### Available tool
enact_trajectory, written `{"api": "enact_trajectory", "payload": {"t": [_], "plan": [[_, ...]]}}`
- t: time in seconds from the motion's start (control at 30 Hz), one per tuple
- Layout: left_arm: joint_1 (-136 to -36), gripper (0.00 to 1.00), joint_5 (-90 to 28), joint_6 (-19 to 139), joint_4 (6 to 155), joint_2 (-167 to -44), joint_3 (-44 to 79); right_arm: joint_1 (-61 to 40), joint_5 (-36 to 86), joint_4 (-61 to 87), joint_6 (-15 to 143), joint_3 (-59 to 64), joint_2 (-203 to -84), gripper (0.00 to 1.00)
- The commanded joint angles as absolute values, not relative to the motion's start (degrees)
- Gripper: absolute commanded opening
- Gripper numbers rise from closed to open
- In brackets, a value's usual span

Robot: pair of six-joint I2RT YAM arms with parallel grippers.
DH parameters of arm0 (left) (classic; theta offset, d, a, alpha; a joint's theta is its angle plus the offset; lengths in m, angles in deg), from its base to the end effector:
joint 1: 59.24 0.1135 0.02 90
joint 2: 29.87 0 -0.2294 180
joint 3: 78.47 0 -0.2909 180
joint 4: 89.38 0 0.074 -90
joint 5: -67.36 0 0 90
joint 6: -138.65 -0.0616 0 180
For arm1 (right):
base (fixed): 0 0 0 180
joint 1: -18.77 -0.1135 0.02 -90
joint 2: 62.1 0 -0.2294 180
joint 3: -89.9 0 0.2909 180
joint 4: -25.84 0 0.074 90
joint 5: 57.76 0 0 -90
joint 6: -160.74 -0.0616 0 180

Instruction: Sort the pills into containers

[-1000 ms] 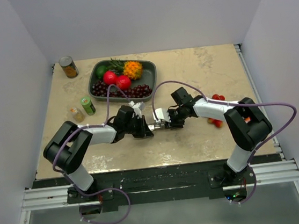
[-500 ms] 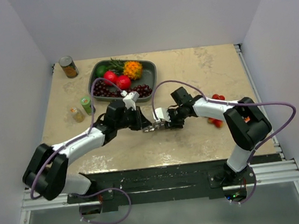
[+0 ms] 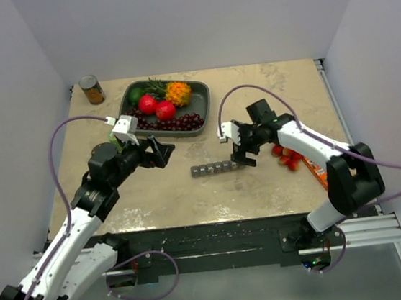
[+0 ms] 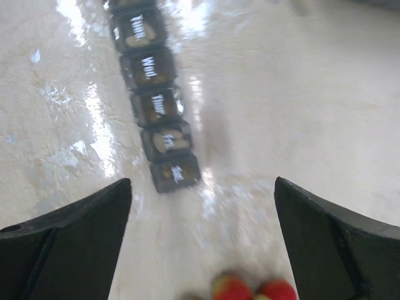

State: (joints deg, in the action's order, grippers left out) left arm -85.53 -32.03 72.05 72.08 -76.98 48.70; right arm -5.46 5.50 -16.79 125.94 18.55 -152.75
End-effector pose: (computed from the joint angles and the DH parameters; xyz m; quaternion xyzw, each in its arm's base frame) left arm 0.2508 -0.1351 0.2807 0.0707 0.7775 -0.3193 0.5372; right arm 0.3150 0.1721 0.1329 -0.6462 0.6902 0.1532 0.2873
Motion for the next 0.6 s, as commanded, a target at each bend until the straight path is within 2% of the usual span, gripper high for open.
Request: {"api": "enact_trajectory", "payload": {"t": [0.0, 0.07, 0.17, 0.27, 0.43, 0.57], "plan": [[-84.9, 0.98, -25.7, 65.8, 64.8, -72.3, 43.5, -1.4, 3.6, -22.4, 119.1, 13.2, -141.1, 0.99], [-84.9, 0.98, -24.1, 64.6, 61.1, -71.6, 40.9, 0.6, 3.4, -22.4, 115.3, 11.7, -135.0, 0.99], [-84.9, 0.99, -21.2, 63.9, 57.7, -69.9, 38.1, 3.9, 8.6, -17.4, 97.1, 9.8, -127.9, 0.99], [-84.9, 0.99, -19.2, 63.5, 55.9, -68.3, 36.1, 5.4, 14.4, -15.5, 87.3, 7.5, -123.3, 0.99], [-84.9, 0.99, -18.2, 62.7, 53.1, -67.0, 33.0, 6.3, 25.5, -16.7, 75.3, 1.0, -122.0, 0.99], [-84.9, 0.99, -18.0, 62.6, 51.6, -65.6, 31.5, 7.8, 27.2, -18.4, 72.5, -2.4, -120.5, 0.99]]}}
